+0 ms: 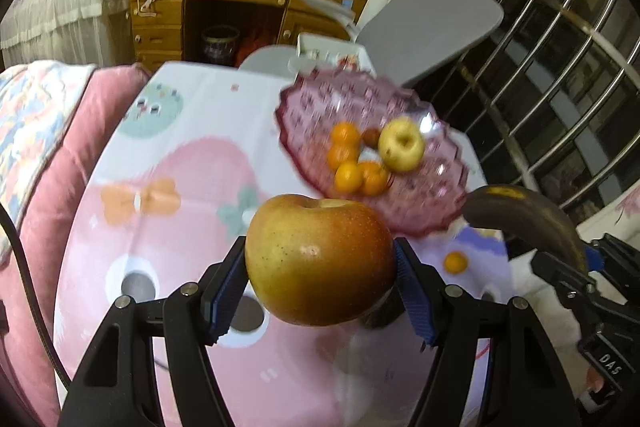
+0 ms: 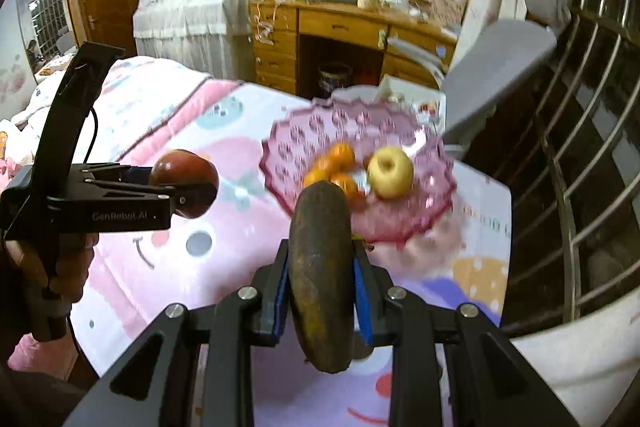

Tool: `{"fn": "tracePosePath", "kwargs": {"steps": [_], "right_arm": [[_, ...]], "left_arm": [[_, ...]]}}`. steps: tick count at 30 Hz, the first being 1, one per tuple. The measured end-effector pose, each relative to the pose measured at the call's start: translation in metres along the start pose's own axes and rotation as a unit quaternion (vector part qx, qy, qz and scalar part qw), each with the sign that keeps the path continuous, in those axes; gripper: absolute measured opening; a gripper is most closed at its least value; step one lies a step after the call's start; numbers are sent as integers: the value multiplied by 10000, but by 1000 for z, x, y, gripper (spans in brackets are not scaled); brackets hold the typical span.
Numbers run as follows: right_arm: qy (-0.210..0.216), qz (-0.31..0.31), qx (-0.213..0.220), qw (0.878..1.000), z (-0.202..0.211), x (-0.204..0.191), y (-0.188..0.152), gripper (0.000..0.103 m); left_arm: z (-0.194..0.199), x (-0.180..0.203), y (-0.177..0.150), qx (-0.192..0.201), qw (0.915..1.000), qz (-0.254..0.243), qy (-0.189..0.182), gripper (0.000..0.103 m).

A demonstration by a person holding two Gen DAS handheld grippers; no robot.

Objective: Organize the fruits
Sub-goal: 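Carry the apple and banana to the pink bowl and open both grippers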

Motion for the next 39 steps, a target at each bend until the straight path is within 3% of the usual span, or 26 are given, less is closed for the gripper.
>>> {"fn": "tracePosePath", "kwargs": {"steps": [9,13,20,29,31,33,35,36,39], "right_arm": [[-128,52,263,9996,-42,19,24,27],[-178,36,181,9997,-69,27,24,27],[-203,-58,-299,9993,-114,35,6,28],[-126,-201,-532,9983,-133,42,-6,29],[-111,-219,-520,9983,-133,42,-6,30],[-60,-319,-390,9987,-128,43,-3,40],[-6,-475,-268,9985,-121,45,2,49],[20,-549,-224,9982,-117,46,3,51],[50,-756,-198,9969,-107,49,3,51]], "left_arm": [[-30,16,48,521,9986,10,-108,68],[-59,19,53,428,9990,-3,-131,68],[-111,19,37,-97,9999,58,-85,68],[-132,14,25,-348,9993,154,37,68],[-132,14,25,-361,9993,117,16,69],[-130,14,26,-382,9992,88,16,70],[-122,15,30,-265,9995,154,-51,79],[-118,15,32,-197,9996,198,-89,84],[-103,17,36,-79,9994,285,-176,86]]}}
Point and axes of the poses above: each gripper's, at about its wrist camera, not at the fingertips, and z roughly against the way its jaws point, x to its right, y to its top, the point moved 4 cm from there along -z, roughly the way its jaws point, and after that the axes turned 13 degrees about x, right-handed, at the moved point
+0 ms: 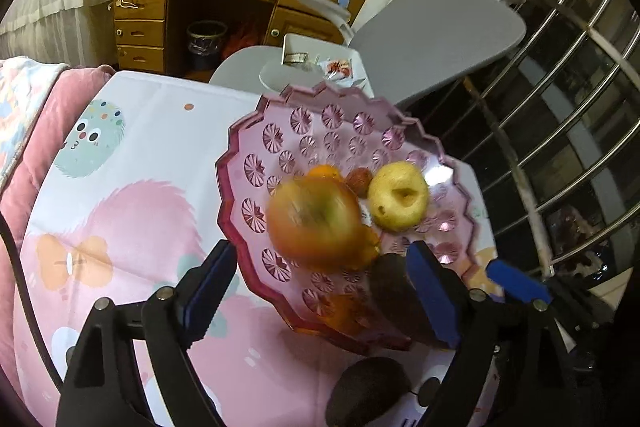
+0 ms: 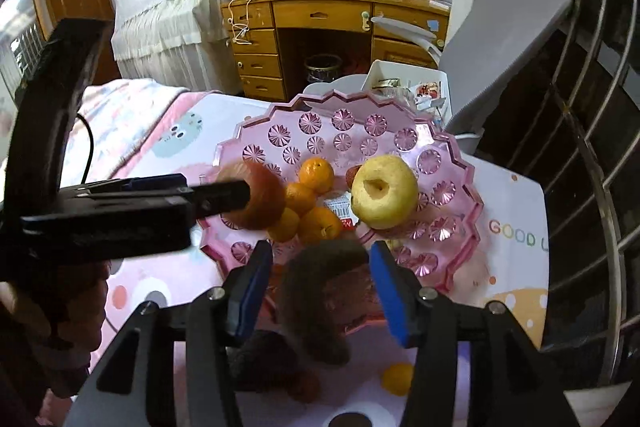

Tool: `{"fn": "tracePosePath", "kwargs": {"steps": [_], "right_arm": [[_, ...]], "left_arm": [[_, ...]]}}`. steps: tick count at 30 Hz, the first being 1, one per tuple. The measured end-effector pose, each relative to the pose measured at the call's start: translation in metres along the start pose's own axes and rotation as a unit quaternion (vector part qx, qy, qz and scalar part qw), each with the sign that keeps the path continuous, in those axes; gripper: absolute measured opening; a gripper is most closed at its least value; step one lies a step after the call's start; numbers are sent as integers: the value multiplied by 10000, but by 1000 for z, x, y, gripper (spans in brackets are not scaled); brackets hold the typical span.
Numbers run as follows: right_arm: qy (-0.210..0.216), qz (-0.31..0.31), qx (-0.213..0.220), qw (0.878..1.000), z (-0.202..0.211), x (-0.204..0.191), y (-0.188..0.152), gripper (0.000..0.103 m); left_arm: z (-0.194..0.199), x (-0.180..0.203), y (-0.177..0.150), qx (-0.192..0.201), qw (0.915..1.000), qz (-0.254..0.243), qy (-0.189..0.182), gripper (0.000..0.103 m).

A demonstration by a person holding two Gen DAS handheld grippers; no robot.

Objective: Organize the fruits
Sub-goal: 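Carry the apple and banana to the pink bowl and open both grippers, then grasp the dark avocado with the left gripper while the right gripper grasps the yellow mandarin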

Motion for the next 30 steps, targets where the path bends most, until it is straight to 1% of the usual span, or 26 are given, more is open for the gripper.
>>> {"fn": "tracePosePath", "kwargs": {"steps": [6,11,15,19,25,30], "right_arm": [[-57,-406,-171,9990,20,8,-12,52],[-103,-802,-285,9963,41,20,-25,52],[-120,-1087,-412,9932,51,31,-35,52],[-153,-1392,-587,9884,57,40,-49,52],[-316,-1831,-934,9781,53,56,-71,52],[-376,-2118,-1247,9686,43,65,-85,52]], "left_arm": [[29,4,-2,96,10000,-16,19,86],[48,7,-12,12,10000,-33,-3,86],[58,11,-28,-146,9998,-92,-48,86],[60,11,-48,-419,9991,-31,-51,86],[53,13,-81,-853,9963,-63,25,86],[45,19,-98,-1074,9941,-91,68,86]]}}
Point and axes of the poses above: each gripper's, at about its wrist camera, not at the fingertips, and z roughly against the way its jaws point, x to its right, y to its top, the point moved 4 cm from there along -z, roughly the way its jaws point, and after that the axes turned 13 degrees about x, right-handed, at the moved point
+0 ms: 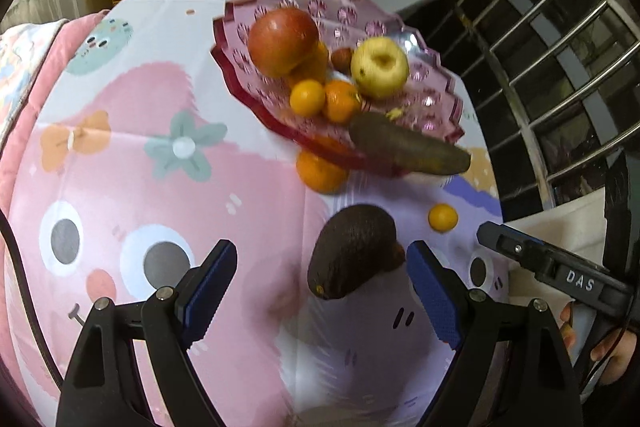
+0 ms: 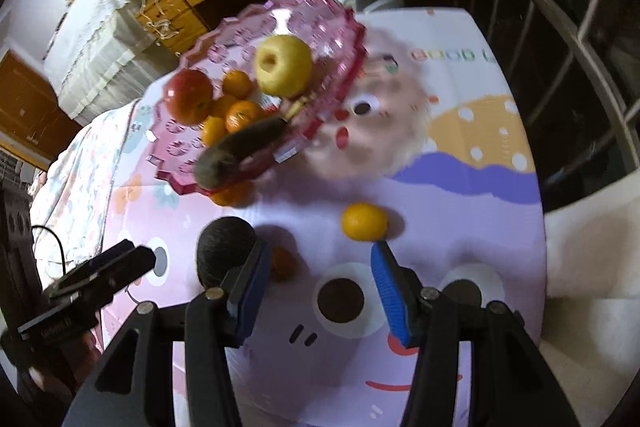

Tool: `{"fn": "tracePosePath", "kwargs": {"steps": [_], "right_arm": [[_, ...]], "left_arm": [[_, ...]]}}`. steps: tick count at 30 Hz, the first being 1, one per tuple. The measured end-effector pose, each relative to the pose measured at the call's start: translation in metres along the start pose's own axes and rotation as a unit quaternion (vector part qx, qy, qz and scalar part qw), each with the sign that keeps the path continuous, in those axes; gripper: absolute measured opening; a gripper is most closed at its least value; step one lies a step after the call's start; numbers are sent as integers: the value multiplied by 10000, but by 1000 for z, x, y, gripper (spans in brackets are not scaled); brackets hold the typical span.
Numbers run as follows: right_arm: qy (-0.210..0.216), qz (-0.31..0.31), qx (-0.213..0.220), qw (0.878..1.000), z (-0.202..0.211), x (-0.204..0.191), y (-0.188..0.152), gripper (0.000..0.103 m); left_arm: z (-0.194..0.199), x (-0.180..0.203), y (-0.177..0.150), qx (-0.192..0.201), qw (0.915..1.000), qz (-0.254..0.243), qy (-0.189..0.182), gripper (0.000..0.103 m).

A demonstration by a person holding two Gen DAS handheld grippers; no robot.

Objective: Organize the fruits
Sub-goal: 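Grasp the dark avocado with the left gripper while the right gripper grasps the yellow mandarin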

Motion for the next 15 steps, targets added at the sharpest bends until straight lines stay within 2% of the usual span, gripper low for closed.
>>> {"fn": "tracePosePath", "kwargs": {"steps": [10,15], "right_arm": [[-199,-396,-648,9969,-37,23,-11,52],[-264,-480,-813,9952,-51,30,-13,52]], "left_arm": [[-26,18,-13,-168,9997,-123,125,86],[-39,25,-19,-192,9990,-302,270,85]]}}
Point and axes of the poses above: each gripper's, at about its wrist camera, not at the fingertips, and z roughly against the way its jaws point, x to its right, y to its top, the point moved 4 cm from there along -z, roughly the way its jaws point, and after that the axes turned 13 degrees about x, right-handed, at the moved point
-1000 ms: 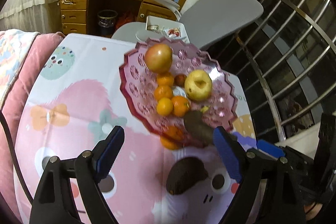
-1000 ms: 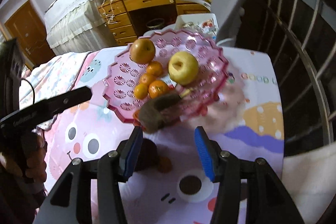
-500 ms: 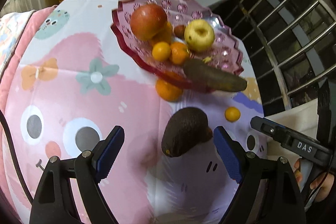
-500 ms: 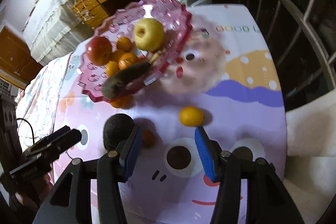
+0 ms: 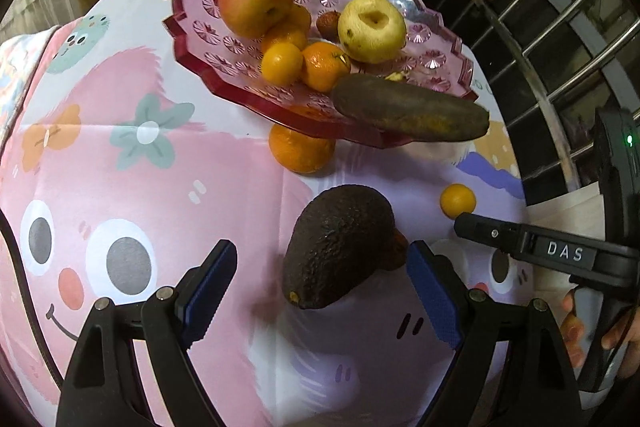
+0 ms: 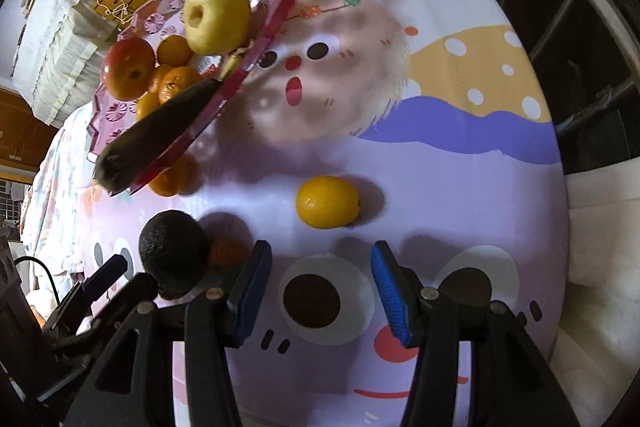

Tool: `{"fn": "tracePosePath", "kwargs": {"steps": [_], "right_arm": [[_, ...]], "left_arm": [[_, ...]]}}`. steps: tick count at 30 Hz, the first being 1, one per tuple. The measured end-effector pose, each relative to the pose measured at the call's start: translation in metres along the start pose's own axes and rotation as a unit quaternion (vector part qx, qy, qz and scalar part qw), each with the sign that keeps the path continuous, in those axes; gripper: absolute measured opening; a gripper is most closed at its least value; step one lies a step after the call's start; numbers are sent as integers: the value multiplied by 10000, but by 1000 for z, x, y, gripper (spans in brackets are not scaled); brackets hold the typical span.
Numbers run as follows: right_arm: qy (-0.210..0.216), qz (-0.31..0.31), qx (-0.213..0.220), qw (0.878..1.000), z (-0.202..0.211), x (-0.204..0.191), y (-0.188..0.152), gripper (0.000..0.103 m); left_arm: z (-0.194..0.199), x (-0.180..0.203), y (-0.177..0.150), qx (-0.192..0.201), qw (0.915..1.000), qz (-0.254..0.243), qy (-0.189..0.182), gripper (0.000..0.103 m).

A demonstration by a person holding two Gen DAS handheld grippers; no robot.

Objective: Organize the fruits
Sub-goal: 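Grasp the dark avocado with the left gripper while the right gripper grasps the yellow mandarin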

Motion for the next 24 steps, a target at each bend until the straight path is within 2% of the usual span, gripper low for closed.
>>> {"fn": "tracePosePath", "kwargs": {"steps": [11,14,20,24], "right_arm": [[-98,211,-52,9997,-14,-1,8,52],[-152,238,-75,9996,-18,-1,11,52],[-212,284,-140,9993,-26,-2,10,51],[-240,370,-106,9990,-29,-3,11,37]], "left_arm": [[-24,1,-4,-9,9999,137,-43,78],[-28,3,-4,15,9998,179,-118,71],[-39,7,-6,13,9995,233,-219,66],[-39,7,-6,49,9995,212,-221,64]]}}
Point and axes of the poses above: each gripper's, at about its wrist camera, not at the fingertips, and z roughly against the way its jaws point, x to its right, y to its top, the point moved 4 cm from there along -z, roughly the way its jaws point, and after that the axes turned 13 degrees about x, right-handed, at the moved point
